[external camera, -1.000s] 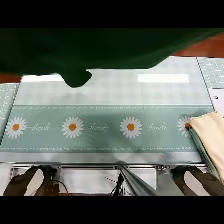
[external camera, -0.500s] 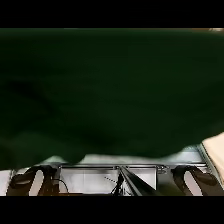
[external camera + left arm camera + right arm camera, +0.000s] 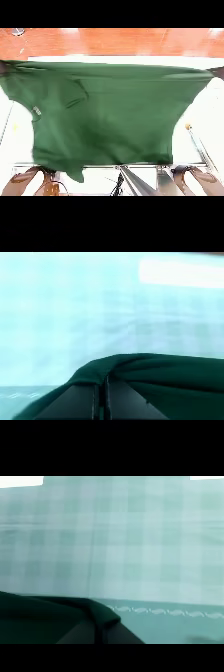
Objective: Fold the shirts.
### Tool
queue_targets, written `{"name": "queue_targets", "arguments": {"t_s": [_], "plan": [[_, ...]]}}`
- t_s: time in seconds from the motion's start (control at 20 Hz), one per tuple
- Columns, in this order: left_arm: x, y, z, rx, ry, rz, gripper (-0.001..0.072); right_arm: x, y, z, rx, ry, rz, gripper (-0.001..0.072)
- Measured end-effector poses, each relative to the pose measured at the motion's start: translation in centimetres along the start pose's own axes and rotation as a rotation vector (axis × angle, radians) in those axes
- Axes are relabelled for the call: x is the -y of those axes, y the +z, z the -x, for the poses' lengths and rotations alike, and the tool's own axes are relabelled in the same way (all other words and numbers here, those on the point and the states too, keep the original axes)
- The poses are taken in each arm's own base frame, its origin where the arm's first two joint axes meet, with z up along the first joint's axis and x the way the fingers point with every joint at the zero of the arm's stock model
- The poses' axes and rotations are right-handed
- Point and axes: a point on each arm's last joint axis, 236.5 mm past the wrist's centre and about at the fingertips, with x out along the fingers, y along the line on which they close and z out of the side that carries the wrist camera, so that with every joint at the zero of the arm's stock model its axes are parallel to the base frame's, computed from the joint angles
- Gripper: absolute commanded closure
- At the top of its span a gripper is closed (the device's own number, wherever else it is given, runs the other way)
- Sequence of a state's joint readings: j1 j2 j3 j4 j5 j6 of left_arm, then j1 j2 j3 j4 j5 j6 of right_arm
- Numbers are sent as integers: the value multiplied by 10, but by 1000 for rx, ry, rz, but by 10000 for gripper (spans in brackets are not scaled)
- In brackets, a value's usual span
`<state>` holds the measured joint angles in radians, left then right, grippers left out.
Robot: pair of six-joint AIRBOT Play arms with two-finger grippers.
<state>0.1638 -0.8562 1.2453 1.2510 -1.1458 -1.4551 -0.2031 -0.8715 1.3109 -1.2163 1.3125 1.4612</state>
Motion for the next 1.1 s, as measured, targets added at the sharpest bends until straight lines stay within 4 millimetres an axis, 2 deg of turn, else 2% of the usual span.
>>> {"name": "queue_targets", "arguments": {"t_s": [0.2, 0.35, 0.5, 0.6, 0.7, 0.8, 0.95, 1.1], "plan": [[-2, -8, -105, -88, -53, 76, 686, 27, 9, -111, -72, 53, -77, 679], [-6, -11, -169, -116, -75, 176, 686, 46, 16, -182, -102, 79, -150, 679], [-9, -20, -220, -154, -96, 260, 686, 59, 27, -235, -116, 100, -218, 679], [-9, -33, -244, -194, -114, 317, 685, 65, 31, -262, -131, 116, -261, 679], [-8, -44, -259, -228, -127, 356, 686, 67, 31, -278, -153, 131, -284, 679], [-8, -52, -264, -263, -137, 381, 686, 68, 31, -283, -176, 145, -287, 679], [-11, -56, -255, -328, -169, 372, 685, 73, 28, -275, -227, 169, -280, 679], [-10, -80, -240, -457, -218, 313, 685, 76, -2, -264, -360, 196, -256, 679]]}}
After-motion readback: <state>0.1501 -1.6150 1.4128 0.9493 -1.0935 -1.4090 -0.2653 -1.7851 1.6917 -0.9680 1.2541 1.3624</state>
